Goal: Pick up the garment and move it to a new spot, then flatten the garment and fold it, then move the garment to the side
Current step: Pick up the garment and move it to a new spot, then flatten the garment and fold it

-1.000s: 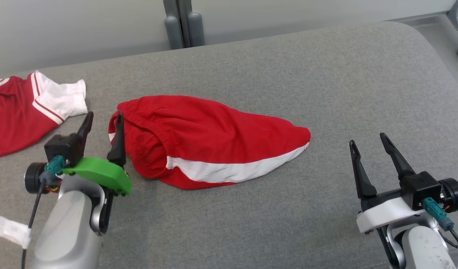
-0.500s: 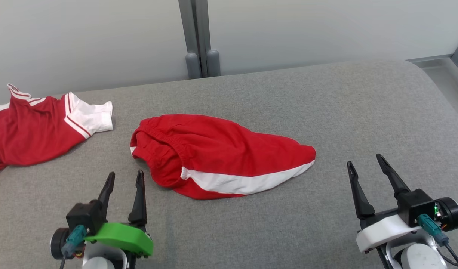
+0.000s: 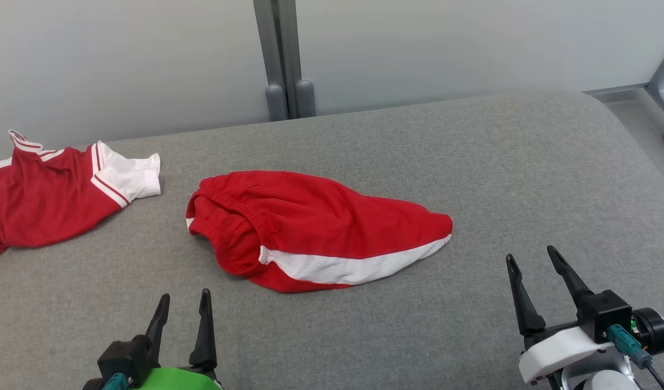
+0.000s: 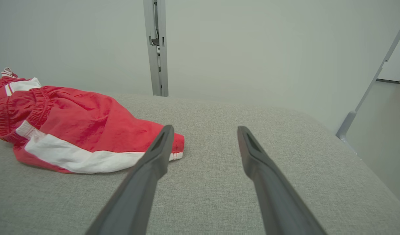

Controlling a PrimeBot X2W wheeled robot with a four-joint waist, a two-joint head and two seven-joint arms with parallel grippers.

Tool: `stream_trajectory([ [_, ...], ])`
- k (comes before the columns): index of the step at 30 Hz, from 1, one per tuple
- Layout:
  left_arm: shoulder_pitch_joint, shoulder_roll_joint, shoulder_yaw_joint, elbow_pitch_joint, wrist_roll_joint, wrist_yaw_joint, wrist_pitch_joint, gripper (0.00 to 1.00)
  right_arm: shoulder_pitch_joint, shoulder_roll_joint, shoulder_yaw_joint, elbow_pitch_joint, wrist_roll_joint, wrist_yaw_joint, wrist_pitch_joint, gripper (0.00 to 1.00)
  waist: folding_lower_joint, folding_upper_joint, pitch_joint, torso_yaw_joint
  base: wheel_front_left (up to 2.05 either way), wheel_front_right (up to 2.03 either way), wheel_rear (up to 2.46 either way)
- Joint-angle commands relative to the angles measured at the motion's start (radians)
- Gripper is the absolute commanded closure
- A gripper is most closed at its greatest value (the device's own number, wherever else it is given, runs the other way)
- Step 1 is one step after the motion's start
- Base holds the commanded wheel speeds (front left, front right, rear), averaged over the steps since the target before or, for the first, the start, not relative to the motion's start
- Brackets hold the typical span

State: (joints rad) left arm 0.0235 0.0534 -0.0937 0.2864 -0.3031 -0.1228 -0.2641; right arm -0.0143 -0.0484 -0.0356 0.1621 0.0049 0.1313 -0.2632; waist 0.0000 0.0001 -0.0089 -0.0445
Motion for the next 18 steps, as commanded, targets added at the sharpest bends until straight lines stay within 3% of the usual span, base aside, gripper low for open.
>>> stream_trajectory([
  [1,0.019,-0.001,0.003,-0.005,-0.005,-0.002,-0.001,0.0,0.003,-0.004,-0.001,0.006,0.004,-0.001,-0.002,0.0,0.0,-0.0001,0.0,0.0,0.0,0.0,0.0],
  [18,0.023,-0.002,-0.021,-0.002,-0.052,0.017,-0.001,0.0,-0.015,-0.004,0.008,0.034,0.004,-0.001,-0.002,0.0,0.0,-0.0001,-0.002,0.013,0.0,0.0,0.0],
])
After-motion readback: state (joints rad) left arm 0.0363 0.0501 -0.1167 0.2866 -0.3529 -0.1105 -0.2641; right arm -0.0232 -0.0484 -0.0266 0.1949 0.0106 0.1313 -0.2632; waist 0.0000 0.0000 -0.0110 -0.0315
